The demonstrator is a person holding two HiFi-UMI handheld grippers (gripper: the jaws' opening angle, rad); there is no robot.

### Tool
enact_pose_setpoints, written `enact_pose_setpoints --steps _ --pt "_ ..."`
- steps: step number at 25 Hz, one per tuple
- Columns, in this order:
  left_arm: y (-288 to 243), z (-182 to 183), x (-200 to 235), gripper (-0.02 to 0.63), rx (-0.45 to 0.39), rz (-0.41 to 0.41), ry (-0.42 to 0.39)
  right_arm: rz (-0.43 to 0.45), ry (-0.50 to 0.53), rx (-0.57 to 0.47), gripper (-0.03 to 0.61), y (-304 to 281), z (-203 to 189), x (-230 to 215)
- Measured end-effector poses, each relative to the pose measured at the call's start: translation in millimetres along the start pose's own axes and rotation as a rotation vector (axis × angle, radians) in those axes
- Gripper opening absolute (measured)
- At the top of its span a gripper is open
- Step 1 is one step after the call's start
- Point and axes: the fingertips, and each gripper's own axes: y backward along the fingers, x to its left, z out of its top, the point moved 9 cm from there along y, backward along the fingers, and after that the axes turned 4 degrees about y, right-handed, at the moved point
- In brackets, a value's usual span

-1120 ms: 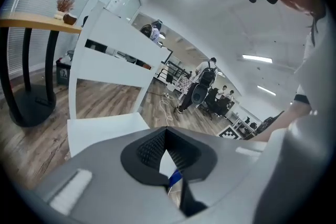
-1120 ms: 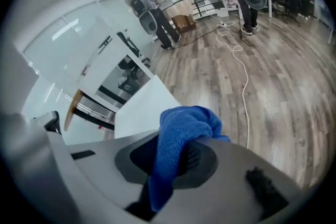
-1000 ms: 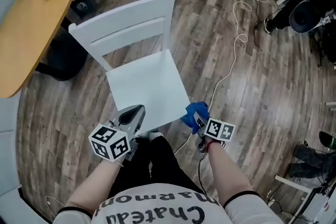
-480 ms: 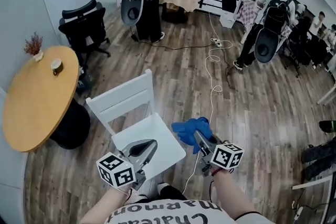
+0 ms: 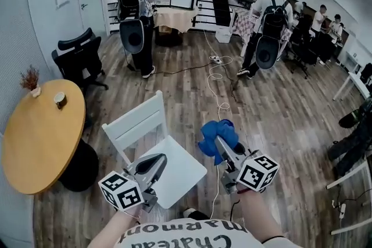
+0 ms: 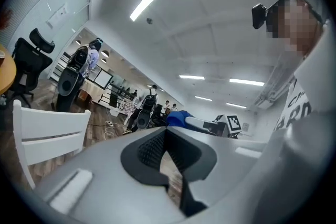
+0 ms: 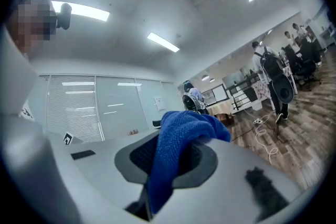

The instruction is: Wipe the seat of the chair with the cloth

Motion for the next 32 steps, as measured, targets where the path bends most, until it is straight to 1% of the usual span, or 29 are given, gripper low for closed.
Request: enact_pose_setpoints --steps 4,11,17,21,23,27,32 --pt "5.3 10.7 -19.6 0.006 -0.014 -0.08 -0.047 -0.024 0.05 -0.015 0.058 23.3 6.8 34.4" --pt "12.9 21.6 -35.8 0.006 -0.009 -0.169 -0.068 -0.086 0.077 -0.013 0.058 41.8 10.9 65.1" --pt "19.9 17.4 -47.1 0.006 -0.003 -0.186 -0.062 -0.107 0.117 0.01 0.058 54.8 8.0 77.5" --pt "21.9 13.5 -54.2 0.006 0.007 -0.182 -0.059 -0.11 0.117 0.016 0.058 62.0 6.6 80.5" --pt "22.5 10.4 -57.7 0.006 0.003 -0.194 -0.062 -0.111 0.118 0.018 0.058 67.4 5.4 81.6" --pt "22.1 8.5 -62.0 0.006 -0.002 -0.196 -0.041 -0.111 0.117 0.016 0.058 74.4 7.0 81.7" --pt "22.5 6.6 -63.2 0.006 -0.002 -0.2 -0.038 -0.111 0.124 0.015 0.058 78.1 10.0 82.2"
